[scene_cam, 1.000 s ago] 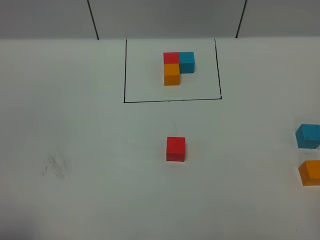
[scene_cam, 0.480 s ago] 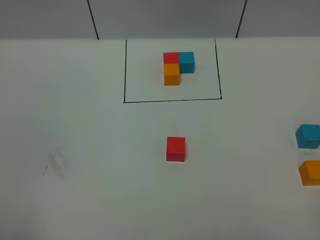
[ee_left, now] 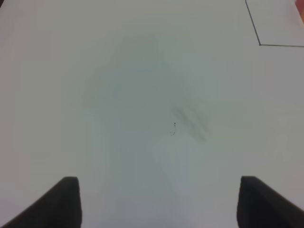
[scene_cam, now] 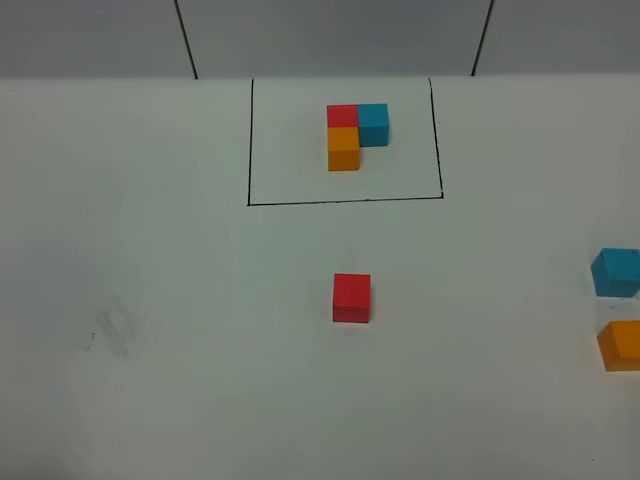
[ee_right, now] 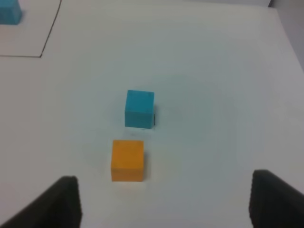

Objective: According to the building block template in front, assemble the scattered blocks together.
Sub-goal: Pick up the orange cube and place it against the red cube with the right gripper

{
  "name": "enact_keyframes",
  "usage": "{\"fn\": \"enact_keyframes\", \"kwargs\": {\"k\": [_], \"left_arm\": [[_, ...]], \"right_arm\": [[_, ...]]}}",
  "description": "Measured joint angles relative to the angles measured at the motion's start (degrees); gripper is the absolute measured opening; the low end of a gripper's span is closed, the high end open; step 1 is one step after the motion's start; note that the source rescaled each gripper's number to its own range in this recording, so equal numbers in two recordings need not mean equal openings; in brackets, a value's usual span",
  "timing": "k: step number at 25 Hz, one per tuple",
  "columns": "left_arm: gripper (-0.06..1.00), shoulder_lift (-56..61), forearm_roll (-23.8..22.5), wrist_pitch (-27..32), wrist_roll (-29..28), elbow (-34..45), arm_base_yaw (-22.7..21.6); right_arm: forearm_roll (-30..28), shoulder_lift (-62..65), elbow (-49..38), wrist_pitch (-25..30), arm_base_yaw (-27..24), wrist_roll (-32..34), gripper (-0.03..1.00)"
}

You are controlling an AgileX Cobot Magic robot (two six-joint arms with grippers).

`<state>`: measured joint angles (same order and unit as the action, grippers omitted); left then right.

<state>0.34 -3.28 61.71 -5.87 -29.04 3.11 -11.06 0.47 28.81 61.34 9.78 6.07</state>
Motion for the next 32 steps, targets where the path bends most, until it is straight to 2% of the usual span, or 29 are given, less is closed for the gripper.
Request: {"fn": "enact_keyframes", "kwargs": {"k": [23,28,32], "left_arm": [[0.52,0.0,0.0,0.1,0.0,0.1,0.0],[0.52,0.0,0.0,0.1,-0.1,0.1,0.0],[0.52,0.0,0.0,0.1,-0.1,0.1,0.0]], "right_arm": [[0.1,-0.2,0.0,0.0,0.0,0.7,0.58],[-1.0,-11.8,1.3,0.6,0.0,8.7,0.62],[-1.3,-27.7,5.6,0.6,-0.2,10.1,0.71]]}}
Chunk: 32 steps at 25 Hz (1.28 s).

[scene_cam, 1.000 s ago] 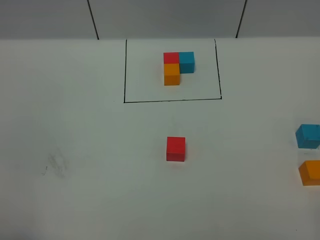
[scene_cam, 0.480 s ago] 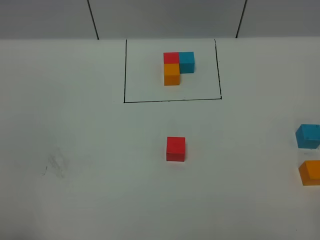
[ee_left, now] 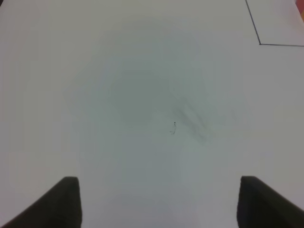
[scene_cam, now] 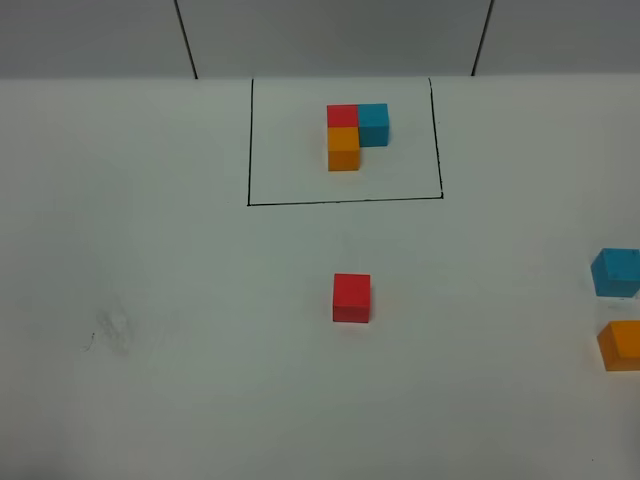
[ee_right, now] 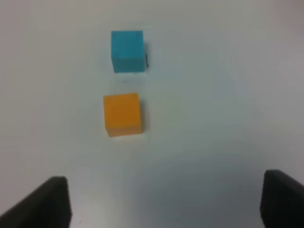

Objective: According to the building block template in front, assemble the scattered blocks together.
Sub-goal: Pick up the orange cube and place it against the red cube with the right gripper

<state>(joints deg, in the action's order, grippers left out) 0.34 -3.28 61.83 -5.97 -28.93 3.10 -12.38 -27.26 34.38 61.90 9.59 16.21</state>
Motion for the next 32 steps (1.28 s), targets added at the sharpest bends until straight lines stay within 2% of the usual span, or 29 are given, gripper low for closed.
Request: {"fn": "enact_keyframes", "kwargs": {"k": [4,6,13,17,22,25,32], "left_arm": [[0.52,0.0,0.0,0.0,0.0,0.0,0.0],[0.52,0.0,0.0,0.0,0.0,0.0,0.0],[0.52,0.0,0.0,0.0,0.0,0.0,0.0],[0.52,0.0,0.0,0.0,0.0,0.0,0.0],[0.52,0.0,0.0,0.0,0.0,0.0,0.0],[0.52,0.0,0.0,0.0,0.0,0.0,0.0],[0.52,0.0,0.0,0.0,0.0,0.0,0.0]], "right_arm": [[-0.2,-15.3,4.3,-0.3,-0.1,0.2,0.80],[-0.2,-22.2,5.3,-1.2,-0.1,0.3,0.82],[1.1,-36.5,5.3,-10.2,-0.1,0.3,0.82],[2.3,-41.7,4.6,-14.9,-1.4,0.7,0.82],[2.9,-45.4,0.0,-23.5,-5.8,0.2,0.82],[3.0,-47.1,-1.9,-28.0,-6.6,-1.2,0.82],[3.5,-52.9,-3.3,-33.5,-6.6,-3.7,0.81]]}}
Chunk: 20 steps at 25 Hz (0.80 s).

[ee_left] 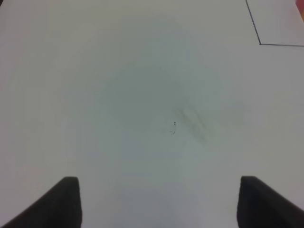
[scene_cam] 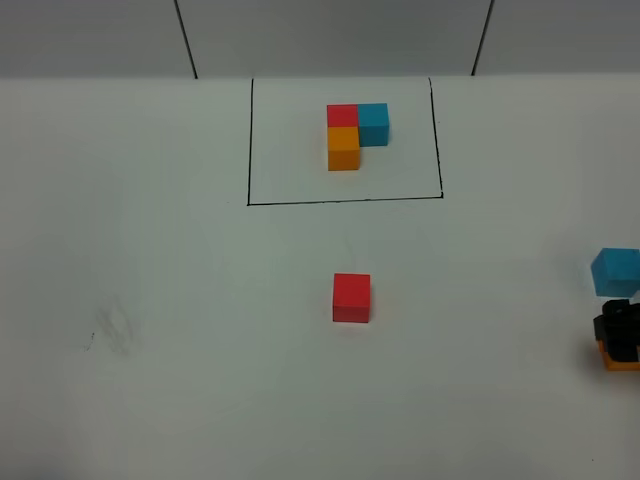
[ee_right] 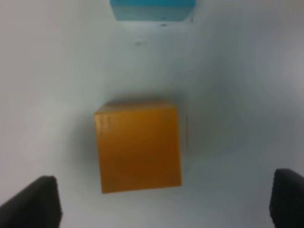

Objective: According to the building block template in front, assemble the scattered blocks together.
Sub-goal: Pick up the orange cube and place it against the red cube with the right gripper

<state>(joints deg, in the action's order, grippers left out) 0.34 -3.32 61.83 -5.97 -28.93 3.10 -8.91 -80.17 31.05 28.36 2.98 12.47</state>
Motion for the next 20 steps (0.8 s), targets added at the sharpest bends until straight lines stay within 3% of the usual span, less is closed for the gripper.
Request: {"fn": "enact_keyframes", "kwargs": {"k": [14,17,20], "left_arm": [[0.52,0.0,0.0,0.0,0.0,0.0,0.0],[0.52,0.0,0.0,0.0,0.0,0.0,0.0],[0.52,0.0,0.0,0.0,0.0,0.0,0.0]], "right_arm": [[0.9,-10.4,0.0,-8.7,0.0,-1.1,0.77],[0.9,-10.8,0.0,-9.2,0.0,-1.1,0.65],[0.9,-10.9,0.0,-9.2,-0.1,-1.2,0.33]]}}
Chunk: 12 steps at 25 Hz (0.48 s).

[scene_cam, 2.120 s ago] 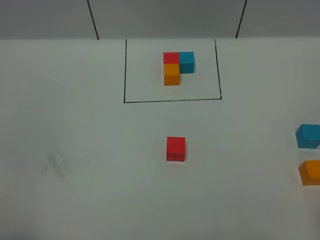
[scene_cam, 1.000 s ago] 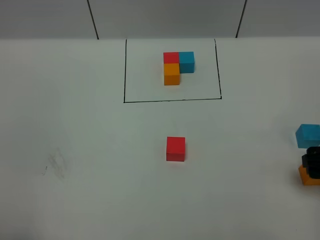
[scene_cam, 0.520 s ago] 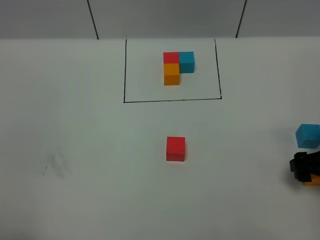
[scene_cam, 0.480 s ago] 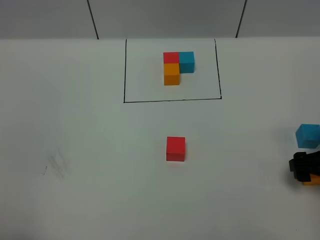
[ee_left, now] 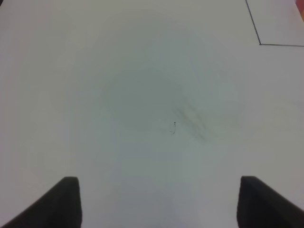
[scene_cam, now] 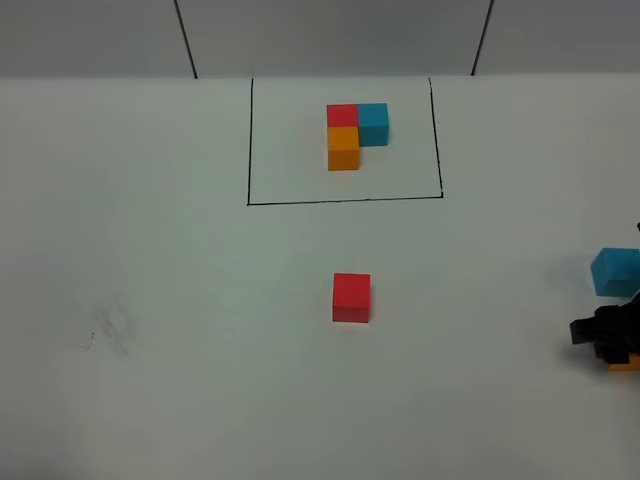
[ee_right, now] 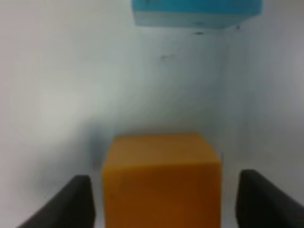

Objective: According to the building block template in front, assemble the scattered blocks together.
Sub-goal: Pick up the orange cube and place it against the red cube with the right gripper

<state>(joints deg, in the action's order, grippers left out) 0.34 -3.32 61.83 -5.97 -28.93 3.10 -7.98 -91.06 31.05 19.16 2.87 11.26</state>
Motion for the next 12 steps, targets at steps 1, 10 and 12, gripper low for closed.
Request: {"fn": "enact_keyframes", "kwargs": {"k": [1,10,12], "left_arm": [[0.52,0.0,0.0,0.0,0.0,0.0,0.0],[0.52,0.0,0.0,0.0,0.0,0.0,0.0],[0.52,0.0,0.0,0.0,0.0,0.0,0.0]], "right_arm": [[0.0,0.0,0.0,0.0,-0.1,-0.1,0.22],[3.0,2.0,0.0,1.5,-0.1,-1.8,0.16],[8.0,5.3,0.5,4.0,-0.1,-1.4,0.16]]}}
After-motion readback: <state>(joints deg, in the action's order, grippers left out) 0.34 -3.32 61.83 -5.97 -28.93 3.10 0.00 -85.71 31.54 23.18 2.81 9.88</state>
